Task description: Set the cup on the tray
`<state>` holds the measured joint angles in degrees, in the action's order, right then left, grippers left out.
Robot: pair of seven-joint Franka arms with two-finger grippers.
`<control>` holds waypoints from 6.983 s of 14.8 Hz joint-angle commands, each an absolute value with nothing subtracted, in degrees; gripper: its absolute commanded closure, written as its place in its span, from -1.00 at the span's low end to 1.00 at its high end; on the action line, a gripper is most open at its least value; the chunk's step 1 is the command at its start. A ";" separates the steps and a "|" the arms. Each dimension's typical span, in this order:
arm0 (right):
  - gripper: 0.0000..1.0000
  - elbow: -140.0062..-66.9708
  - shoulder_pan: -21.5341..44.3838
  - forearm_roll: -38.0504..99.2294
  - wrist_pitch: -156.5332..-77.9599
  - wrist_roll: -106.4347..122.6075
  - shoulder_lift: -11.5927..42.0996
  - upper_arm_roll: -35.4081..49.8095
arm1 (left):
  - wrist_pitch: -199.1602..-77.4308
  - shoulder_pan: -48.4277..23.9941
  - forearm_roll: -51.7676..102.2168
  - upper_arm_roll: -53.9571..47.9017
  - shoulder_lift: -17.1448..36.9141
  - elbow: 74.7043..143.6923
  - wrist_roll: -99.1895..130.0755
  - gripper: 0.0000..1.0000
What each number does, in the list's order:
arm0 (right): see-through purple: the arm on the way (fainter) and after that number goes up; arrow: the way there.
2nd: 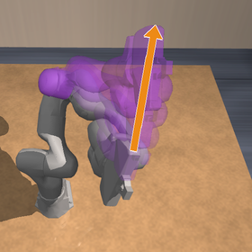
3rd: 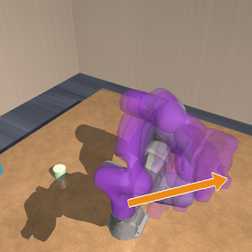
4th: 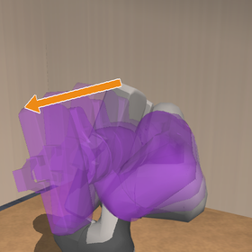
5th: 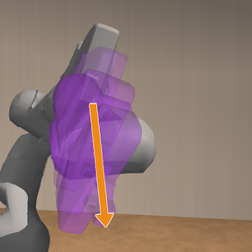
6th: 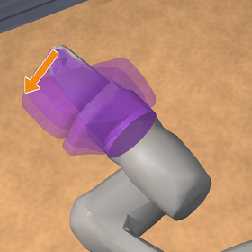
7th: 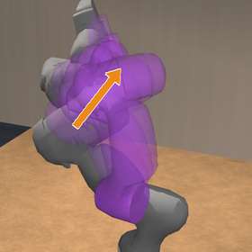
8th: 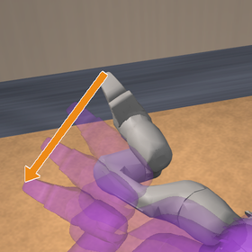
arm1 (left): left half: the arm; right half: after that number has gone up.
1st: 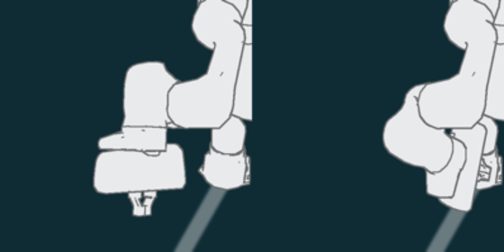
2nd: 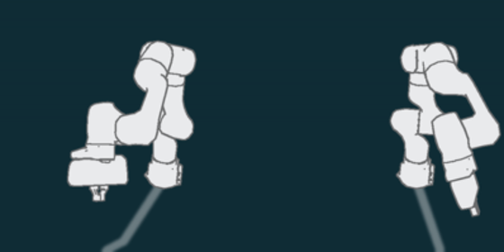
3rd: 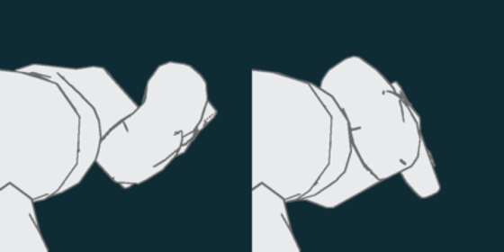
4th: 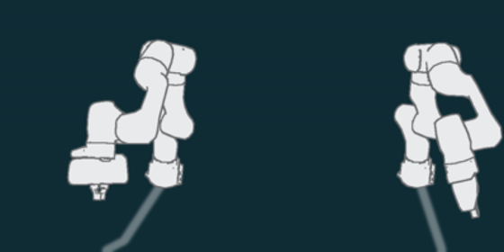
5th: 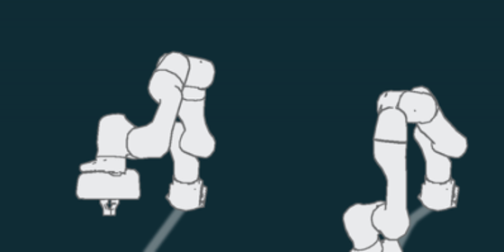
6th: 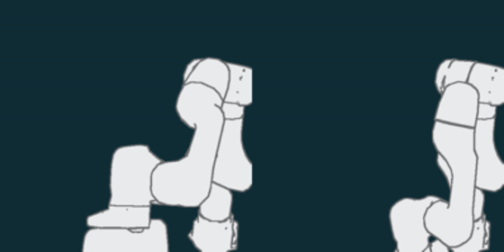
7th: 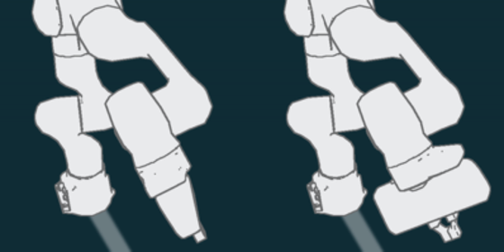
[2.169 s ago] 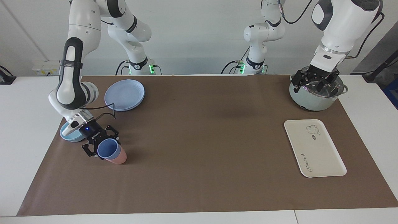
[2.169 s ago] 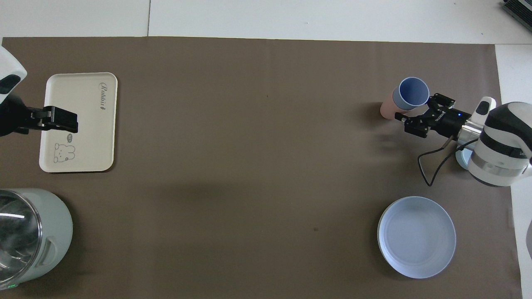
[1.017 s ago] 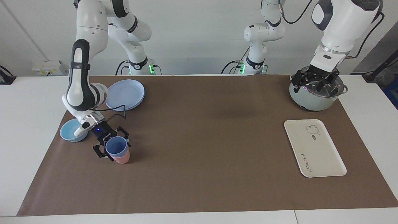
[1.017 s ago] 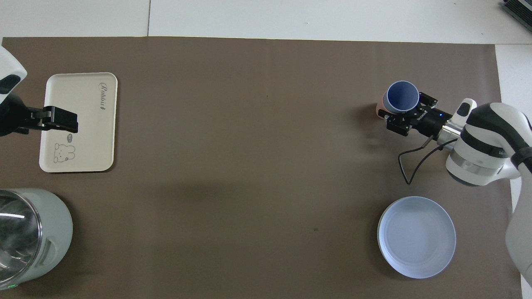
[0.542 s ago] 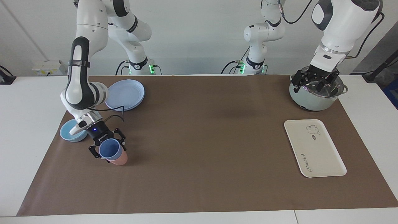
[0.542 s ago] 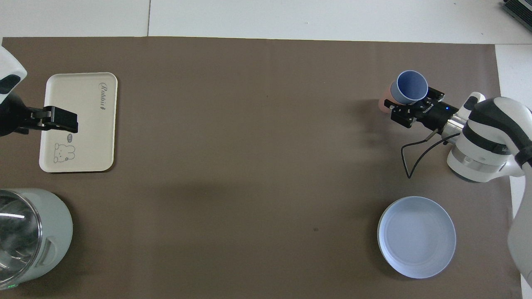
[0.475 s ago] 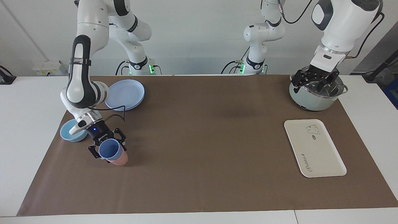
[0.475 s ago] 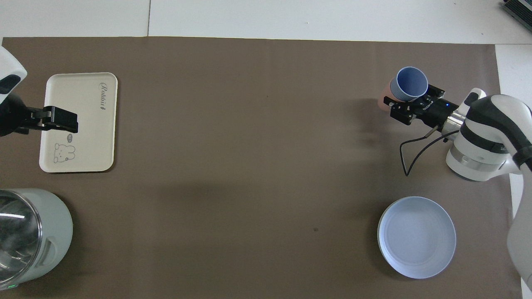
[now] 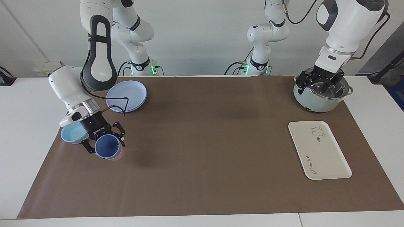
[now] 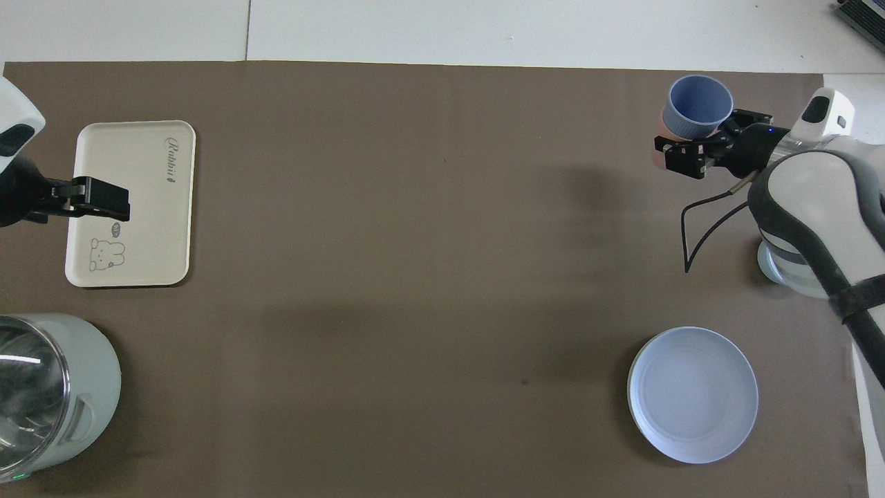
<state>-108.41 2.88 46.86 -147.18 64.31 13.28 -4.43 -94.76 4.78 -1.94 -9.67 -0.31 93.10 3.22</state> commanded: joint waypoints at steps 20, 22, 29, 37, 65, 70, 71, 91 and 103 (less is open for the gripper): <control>1.00 -96.69 33.03 -16.16 -115.07 3.78 8.26 -4.04 | -93.43 5.10 -2.29 -10.02 -2.28 95.01 3.87 -1.00; 1.00 -95.28 35.76 -18.97 -110.94 3.78 8.44 -4.04 | -93.43 5.18 -2.29 -10.02 -2.46 95.01 3.96 -1.00; 1.00 -95.01 37.97 -21.18 -108.98 3.60 8.52 -4.04 | -94.21 2.90 8.97 -10.64 -3.08 95.71 8.50 -1.00; 1.00 -95.19 37.18 -21.09 -110.65 3.60 8.79 -4.13 | -116.05 -7.44 42.60 -10.72 8.60 95.80 23.36 -0.68; 1.00 -95.62 37.18 -21.01 -111.27 3.60 8.79 -4.22 | -122.17 -14.97 48.16 -10.11 13.17 91.07 25.93 1.00; 1.00 -95.71 34.82 -20.04 -115.02 2.55 8.96 -4.22 | -122.95 -9.15 34.86 -10.02 16.08 86.58 25.93 1.00; 1.00 -95.89 33.41 -19.60 -117.31 2.81 9.31 -4.22 | -123.22 -7.75 30.72 -10.02 16.34 86.31 25.67 1.00; 1.00 -119.69 5.55 82.93 -146.34 98.93 10.02 -4.22 | -138.68 21.27 11.69 -9.76 22.05 96.59 -6.23 1.00; 1.00 -122.16 1.59 99.14 -142.74 123.64 15.03 -4.22 | -141.33 23.55 11.60 -9.76 25.22 97.03 -8.61 1.00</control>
